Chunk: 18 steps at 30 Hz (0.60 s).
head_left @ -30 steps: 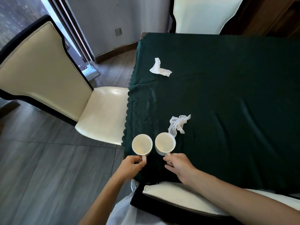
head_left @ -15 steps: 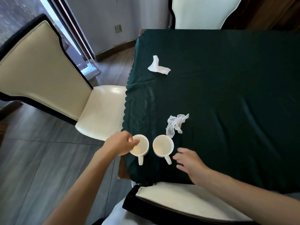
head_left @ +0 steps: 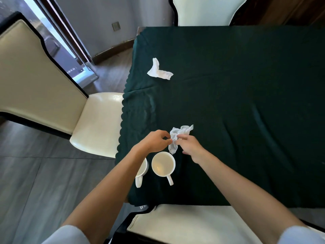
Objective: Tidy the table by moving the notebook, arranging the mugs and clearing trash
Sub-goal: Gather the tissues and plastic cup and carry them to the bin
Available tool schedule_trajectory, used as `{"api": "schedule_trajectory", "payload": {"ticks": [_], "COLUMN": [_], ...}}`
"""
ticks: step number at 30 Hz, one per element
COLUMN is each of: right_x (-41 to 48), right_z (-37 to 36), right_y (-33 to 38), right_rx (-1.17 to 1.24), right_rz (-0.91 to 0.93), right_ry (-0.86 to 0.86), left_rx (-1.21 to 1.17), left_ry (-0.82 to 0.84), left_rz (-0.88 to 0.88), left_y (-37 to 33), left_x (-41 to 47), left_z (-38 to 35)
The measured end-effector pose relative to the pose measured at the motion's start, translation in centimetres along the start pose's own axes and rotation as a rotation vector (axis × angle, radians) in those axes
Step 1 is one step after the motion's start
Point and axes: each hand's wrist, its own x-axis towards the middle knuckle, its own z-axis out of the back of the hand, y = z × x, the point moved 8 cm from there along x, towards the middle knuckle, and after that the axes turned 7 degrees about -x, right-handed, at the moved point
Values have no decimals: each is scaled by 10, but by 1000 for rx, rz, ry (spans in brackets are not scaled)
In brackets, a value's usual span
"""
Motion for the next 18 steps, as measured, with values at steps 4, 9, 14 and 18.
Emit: {"api": "schedule_trajectory", "payload": {"ticks": [4,9,14,18], "right_x": [21,35,57,87], "right_z": [-4,0,7,3], "right_y": [-6,7,40,71], "right_rx": [-87,55,254,331], "right_rz": [18,35,65,88], "right_ry": [6,42,148,249], "left_rx": [-13,-69,-201,-396], "left_ry": [-15,-59,-51,-265], "left_rz": [-5,-57,-114,-51], "left_y": [2,-1,-4,10], "left_x": [16,33,51,64], "left_z": [0,12,22,49]}}
